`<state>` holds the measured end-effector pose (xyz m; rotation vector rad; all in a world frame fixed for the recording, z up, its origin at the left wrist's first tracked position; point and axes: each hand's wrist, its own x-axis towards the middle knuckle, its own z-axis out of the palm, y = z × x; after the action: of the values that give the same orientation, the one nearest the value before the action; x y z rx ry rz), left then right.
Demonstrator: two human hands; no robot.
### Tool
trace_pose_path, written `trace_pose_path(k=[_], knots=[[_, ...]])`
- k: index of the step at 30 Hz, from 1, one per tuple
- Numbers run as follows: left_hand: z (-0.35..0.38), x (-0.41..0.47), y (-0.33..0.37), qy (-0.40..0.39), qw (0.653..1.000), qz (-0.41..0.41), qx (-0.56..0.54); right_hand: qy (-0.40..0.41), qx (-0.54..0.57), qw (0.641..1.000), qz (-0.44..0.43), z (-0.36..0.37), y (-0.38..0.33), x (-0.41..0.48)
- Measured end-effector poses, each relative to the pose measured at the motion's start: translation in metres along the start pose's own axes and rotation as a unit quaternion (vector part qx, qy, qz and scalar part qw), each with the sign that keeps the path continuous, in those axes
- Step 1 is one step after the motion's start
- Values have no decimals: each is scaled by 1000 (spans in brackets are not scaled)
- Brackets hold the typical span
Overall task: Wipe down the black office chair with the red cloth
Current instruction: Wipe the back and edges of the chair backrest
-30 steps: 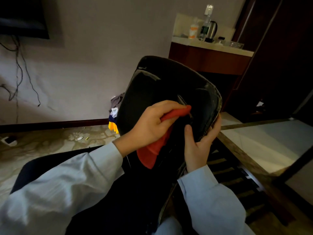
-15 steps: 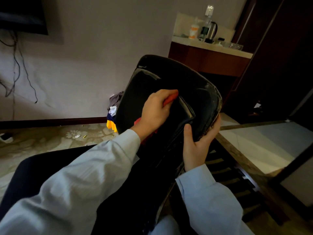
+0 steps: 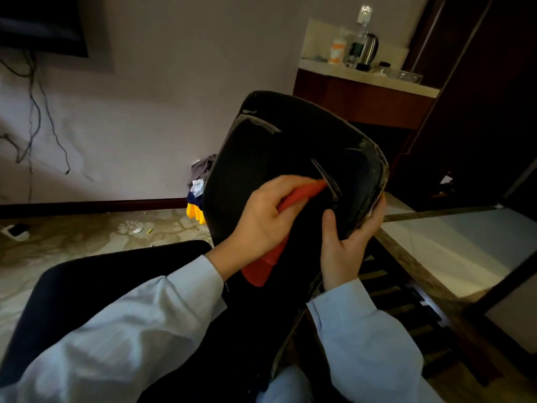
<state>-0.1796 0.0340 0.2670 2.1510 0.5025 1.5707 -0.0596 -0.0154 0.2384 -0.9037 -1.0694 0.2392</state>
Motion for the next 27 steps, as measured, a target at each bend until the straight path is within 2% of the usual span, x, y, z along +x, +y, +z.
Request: trace_pose_path(k=[3,7,9,22,27], knots=[[-3,22,-14,62,995,-50,54,1,-3,1000,0,0,1,0],[0,60,-33,3,982,-74,175,4,-3,1000,4,-1,1,0],[3,69,-36,-27,979,-69,192,6,-4,1000,7,0,1,1],[10,37,-11,-49,992,-23,116,12,-16,1000,0,0,1,0],[4,13,7,-92,995,29,-14,5,-1,1000,-4,1,0,1]])
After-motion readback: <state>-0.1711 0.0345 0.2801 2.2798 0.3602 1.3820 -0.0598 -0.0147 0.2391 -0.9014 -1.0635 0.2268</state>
